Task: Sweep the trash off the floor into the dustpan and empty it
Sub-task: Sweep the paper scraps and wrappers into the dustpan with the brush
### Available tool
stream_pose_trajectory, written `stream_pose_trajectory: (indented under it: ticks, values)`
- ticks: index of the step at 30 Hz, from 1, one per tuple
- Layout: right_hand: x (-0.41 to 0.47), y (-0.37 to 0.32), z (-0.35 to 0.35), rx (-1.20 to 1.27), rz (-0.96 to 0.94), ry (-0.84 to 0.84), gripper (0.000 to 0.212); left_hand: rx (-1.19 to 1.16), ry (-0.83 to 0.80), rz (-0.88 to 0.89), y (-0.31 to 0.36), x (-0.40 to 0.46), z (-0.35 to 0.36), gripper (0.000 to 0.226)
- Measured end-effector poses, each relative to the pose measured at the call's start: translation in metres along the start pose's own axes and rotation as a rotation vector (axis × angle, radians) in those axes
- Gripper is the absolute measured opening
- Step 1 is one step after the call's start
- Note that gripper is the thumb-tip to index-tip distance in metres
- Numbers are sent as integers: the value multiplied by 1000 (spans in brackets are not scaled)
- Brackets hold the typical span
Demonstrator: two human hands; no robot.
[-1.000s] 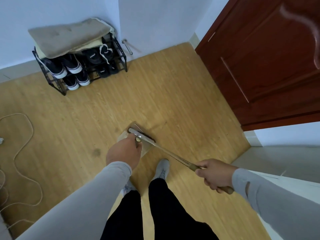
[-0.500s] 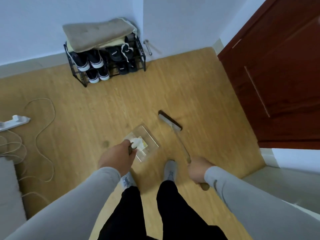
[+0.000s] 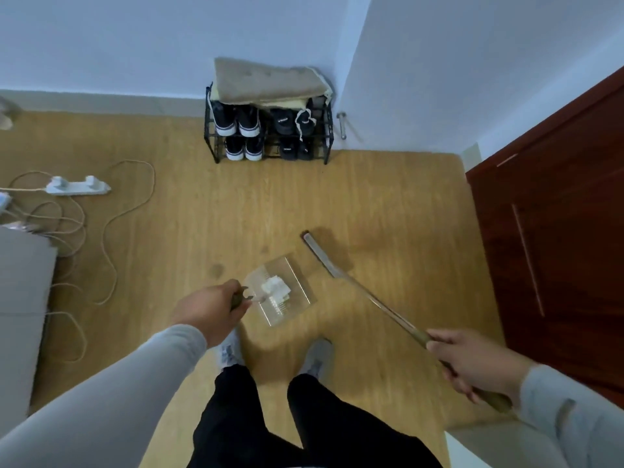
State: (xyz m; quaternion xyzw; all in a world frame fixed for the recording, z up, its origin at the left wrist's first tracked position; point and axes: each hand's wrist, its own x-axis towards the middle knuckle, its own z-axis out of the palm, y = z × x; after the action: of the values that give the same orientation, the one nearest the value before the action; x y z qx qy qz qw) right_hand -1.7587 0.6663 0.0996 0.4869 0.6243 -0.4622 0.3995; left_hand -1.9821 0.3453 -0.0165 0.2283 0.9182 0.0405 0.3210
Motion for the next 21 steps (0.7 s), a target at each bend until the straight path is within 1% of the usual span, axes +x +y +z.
stream_pose_trajectory:
  ticks: [3, 4, 7, 10, 15, 18, 21]
  values:
    - [10, -24, 4, -174, -100, 102, 17, -93, 56, -84, -16, -26, 4, 27]
    - [16, -32, 7, -237, -128, 122, 21, -120, 71, -110, -22, -34, 4, 26]
    - [39, -55, 25, -334, -170, 117, 39, -198, 108, -175, -37, -46, 6, 23]
    - [60, -80, 49, -391, -199, 118, 48, -223, 145, -234, -51, -49, 11, 25]
    - [108, -126, 97, -583, -203, 140, 64, -217, 135, -295, -71, -42, 24, 26]
    - [135, -142, 124, -741, -212, 145, 64, -224, 123, -306, -81, -39, 33, 26]
    - [137, -136, 138, -898, -190, 150, 61, -223, 126, -301, -92, -38, 35, 26]
